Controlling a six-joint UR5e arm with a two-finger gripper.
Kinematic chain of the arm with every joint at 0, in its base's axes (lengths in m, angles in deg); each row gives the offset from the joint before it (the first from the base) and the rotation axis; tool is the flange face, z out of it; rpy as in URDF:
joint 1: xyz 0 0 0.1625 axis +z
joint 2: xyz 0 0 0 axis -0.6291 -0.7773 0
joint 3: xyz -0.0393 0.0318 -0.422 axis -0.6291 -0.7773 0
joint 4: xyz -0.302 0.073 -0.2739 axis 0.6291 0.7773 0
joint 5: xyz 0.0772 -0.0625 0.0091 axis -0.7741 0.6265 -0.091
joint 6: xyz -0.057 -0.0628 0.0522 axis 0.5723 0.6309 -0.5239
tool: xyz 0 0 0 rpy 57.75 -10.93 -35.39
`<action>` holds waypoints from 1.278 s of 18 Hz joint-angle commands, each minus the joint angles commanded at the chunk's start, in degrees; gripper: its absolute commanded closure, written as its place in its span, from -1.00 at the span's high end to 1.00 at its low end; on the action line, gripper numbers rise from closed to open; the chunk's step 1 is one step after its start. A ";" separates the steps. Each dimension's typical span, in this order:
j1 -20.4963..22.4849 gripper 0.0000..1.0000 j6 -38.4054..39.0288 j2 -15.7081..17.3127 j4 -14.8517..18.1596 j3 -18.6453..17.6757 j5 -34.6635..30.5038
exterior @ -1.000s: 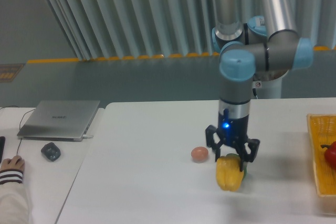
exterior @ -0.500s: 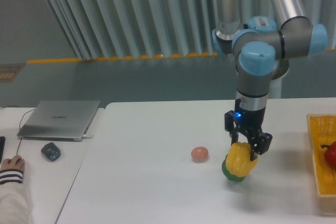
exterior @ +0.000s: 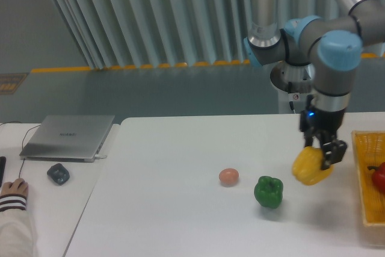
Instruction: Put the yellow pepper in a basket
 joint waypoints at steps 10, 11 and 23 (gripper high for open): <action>4.83 -0.06 -20.30 -1.75 -0.44 0.54 -9.51; 5.27 -0.06 -22.41 -2.02 -0.62 0.10 -9.51; 14.41 -0.06 -40.71 -3.60 -6.24 -2.37 -9.86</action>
